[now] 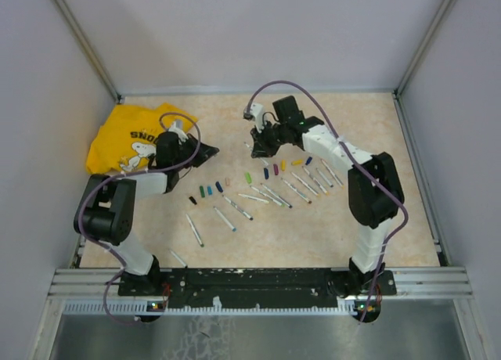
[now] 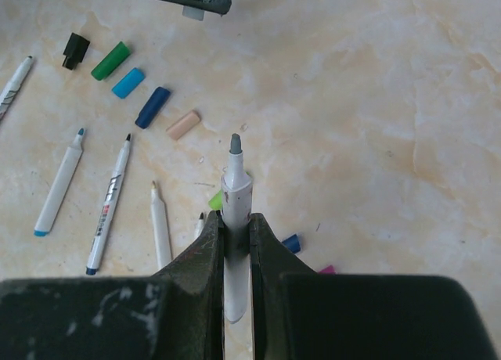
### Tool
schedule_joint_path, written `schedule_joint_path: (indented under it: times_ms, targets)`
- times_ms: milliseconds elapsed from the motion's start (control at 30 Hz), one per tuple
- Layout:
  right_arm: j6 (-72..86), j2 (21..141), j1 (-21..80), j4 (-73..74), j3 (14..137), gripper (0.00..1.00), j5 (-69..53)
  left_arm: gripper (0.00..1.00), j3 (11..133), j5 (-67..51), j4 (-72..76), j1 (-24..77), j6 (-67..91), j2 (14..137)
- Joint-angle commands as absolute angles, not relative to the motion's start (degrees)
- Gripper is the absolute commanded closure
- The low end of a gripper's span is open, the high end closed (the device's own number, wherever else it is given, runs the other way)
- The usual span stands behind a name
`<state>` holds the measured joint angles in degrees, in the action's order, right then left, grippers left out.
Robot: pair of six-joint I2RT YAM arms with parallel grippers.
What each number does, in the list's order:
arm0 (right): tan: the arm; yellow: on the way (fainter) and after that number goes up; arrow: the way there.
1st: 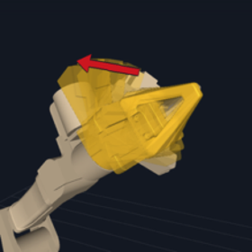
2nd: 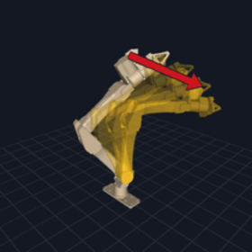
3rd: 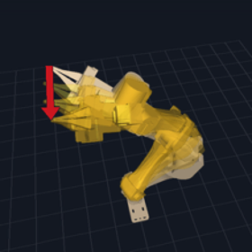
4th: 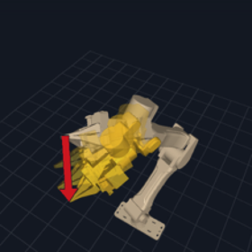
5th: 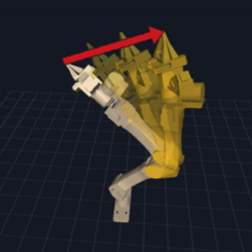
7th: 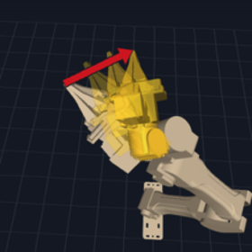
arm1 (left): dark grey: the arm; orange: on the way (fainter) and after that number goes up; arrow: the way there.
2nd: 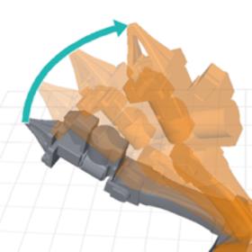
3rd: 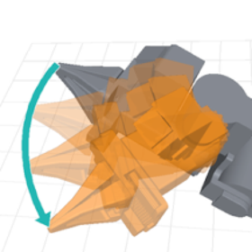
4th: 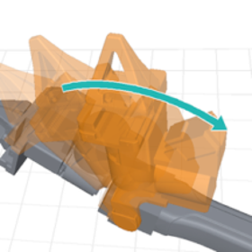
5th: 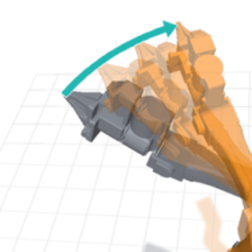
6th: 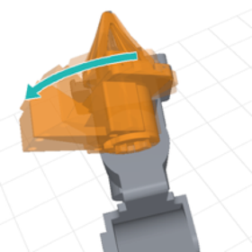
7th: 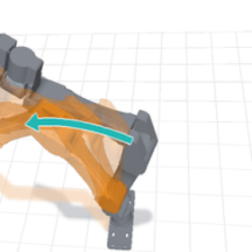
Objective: Open the pen caps
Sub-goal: Place the pen cap at the center of the board.
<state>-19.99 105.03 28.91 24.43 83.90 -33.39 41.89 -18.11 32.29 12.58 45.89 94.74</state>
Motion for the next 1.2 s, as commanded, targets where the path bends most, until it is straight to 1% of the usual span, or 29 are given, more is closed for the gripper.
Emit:
schedule_joint_path:
  times_ms: [0, 433, 567, 733, 833, 967, 1000, 1067, 1100, 1167]
  targets:
    - [-19.9, 110.0, 30.9, 27.0, 91.4, 1.00, -28.5, 0.98, 45.6, -18.3, 29.4, 12.2, 46.6, 98.0]
    - [-18.4, 126.5, 34.9, 33.3, 108.8, 1.00, -20.7, 0.95, 53.4, -20.2, 27.4, 12.2, 49.3, 108.1]
    - [-17.3, 130.5, 35.8, 34.8, 113.3, 1.00, -19.7, 0.91, 56.8, -18.1, 25.2, 12.2, 49.8, 110.3]
    - [-17.0, 134.8, 36.5, 36.2, 118.2, 1.00, -18.2, 0.87, 57.9, -14.9, 24.4, 12.3, 52.8, 112.3]
    - [-17.4, 137.3, 36.6, 37.7, 121.6, 1.00, -17.3, 0.80, 58.9, -13.5, 22.9, 12.3, 53.8, 113.5]
    - [-17.6, 138.9, 36.7, 38.4, 122.9, 1.00, -16.5, 0.75, 59.2, -12.5, 22.2, 12.3, 54.5, 114.2]
    - [-17.7, 139.0, 36.7, 38.5, 122.9, 1.00, -16.3, 0.72, 59.2, -12.0, 22.0, 12.2, 54.6, 114.1]
    - [-17.9, 139.1, 36.7, 38.7, 122.9, 1.00, -16.2, 0.71, 58.9, -11.3, 21.9, 12.3, 54.8, 114.0]
    - [-18.0, 139.1, 36.7, 38.8, 122.7, 0.98, -16.3, 0.71, 58.7, -11.0, 22.0, 12.2, 54.9, 113.8]
    - [-18.1, 139.1, 36.7, 39.1, 122.5, 0.96, -16.5, 0.67, 58.5, -10.6, 21.8, 12.2, 54.9, 113.8]
